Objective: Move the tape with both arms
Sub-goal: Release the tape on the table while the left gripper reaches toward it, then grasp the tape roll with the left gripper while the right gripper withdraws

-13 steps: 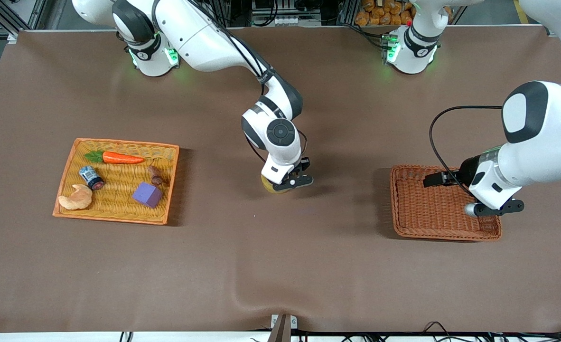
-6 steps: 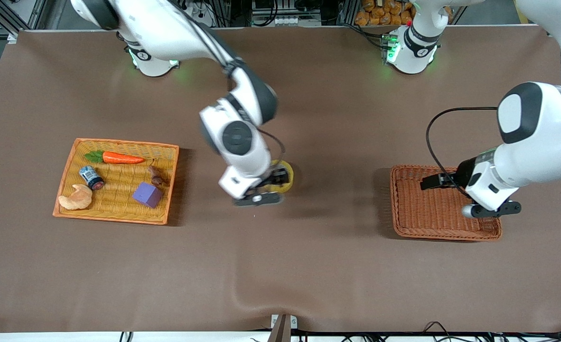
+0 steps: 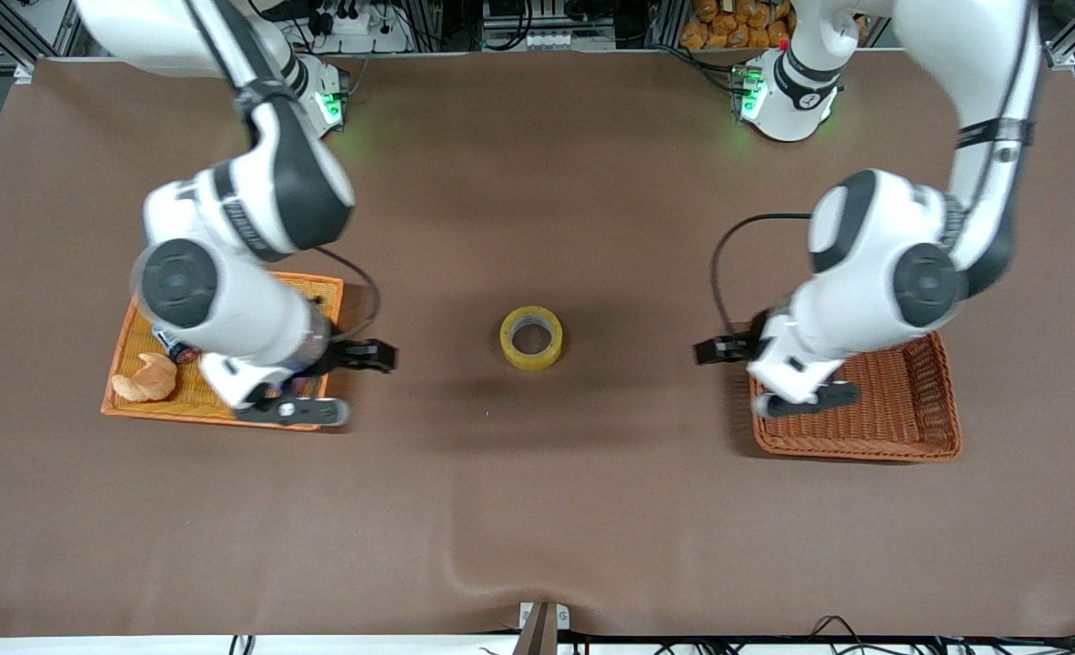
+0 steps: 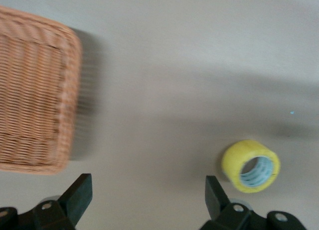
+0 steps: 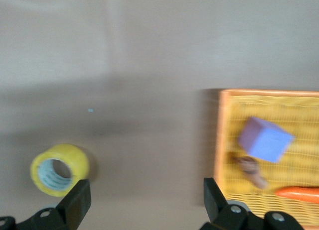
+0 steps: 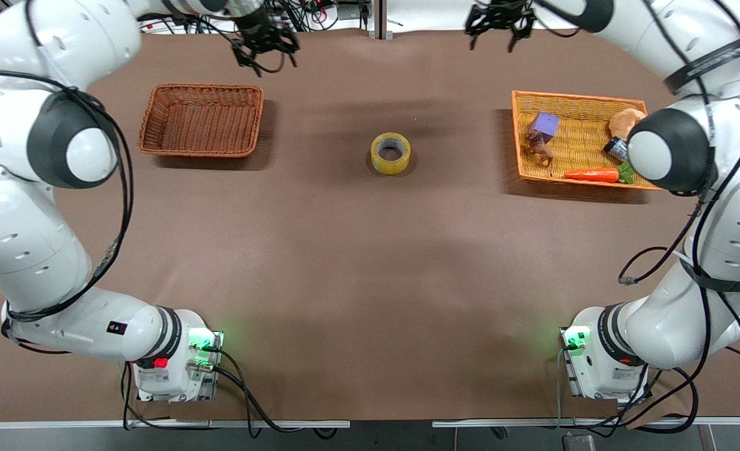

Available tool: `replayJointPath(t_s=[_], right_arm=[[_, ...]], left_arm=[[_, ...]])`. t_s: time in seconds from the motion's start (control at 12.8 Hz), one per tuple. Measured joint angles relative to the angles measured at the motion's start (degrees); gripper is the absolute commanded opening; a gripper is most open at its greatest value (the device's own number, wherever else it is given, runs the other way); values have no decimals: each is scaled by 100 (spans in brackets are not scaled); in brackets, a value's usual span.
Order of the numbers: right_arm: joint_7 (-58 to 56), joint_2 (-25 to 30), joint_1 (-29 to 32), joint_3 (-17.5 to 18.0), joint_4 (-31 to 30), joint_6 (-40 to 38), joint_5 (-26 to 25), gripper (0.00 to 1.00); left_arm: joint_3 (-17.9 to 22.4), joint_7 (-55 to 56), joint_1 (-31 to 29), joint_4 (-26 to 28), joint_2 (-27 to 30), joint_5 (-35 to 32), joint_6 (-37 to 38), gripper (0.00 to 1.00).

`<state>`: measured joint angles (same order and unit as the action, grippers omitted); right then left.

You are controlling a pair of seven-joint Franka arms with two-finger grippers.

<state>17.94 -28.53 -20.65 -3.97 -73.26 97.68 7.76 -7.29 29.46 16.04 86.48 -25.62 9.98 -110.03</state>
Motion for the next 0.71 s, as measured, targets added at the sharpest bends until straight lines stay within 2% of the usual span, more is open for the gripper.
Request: replayJointPath(t_s=[0.31, 0.47, 0.71], right_arm=[[-725, 816, 891, -36, -412, -460, -24, 100], [-1172, 1100, 1230, -39, -461, -739, -224, 100], [-1521, 1358, 1606, -40, -481, -995, -308, 100]], left_arm=[[15, 1168, 846, -54, -396, -349, -589, 100], [18, 1884, 1327, -53, -734, -655, -890, 100], [99, 2777, 1958, -63, -1402, -1026, -2042, 100]])
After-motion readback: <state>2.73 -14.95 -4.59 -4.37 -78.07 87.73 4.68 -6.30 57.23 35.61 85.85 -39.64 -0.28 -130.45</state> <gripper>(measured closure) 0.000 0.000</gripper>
